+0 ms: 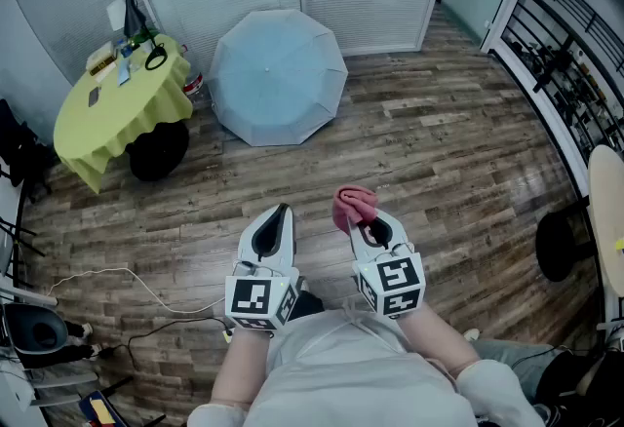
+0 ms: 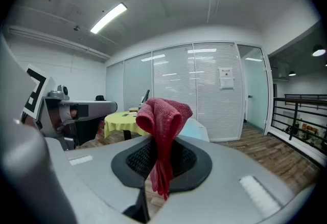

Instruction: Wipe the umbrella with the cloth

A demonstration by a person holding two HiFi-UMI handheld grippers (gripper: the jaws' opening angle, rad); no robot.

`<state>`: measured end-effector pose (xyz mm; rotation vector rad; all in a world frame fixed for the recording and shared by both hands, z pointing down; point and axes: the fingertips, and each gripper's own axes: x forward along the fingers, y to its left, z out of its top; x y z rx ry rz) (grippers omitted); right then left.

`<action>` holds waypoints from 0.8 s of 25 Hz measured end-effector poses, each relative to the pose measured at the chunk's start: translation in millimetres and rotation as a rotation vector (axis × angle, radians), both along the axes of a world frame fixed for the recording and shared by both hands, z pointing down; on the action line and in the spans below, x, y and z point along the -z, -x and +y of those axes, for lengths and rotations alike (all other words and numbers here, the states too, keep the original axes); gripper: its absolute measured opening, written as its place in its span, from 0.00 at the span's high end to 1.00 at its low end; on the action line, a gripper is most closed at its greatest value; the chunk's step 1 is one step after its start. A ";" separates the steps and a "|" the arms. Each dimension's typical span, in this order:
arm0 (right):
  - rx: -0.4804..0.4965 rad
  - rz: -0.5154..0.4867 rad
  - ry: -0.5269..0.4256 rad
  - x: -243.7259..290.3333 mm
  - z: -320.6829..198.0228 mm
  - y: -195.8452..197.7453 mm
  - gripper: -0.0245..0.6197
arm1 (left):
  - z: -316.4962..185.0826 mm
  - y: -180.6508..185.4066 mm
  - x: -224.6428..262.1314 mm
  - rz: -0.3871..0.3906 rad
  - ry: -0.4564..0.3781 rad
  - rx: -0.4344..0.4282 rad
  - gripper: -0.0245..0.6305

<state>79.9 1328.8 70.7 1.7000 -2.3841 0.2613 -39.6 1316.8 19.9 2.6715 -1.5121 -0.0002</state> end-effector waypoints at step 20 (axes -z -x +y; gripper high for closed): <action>-0.023 -0.011 0.080 -27.0 -57.7 -4.1 0.89 | -53.7 3.4 -30.5 0.014 0.087 0.018 0.95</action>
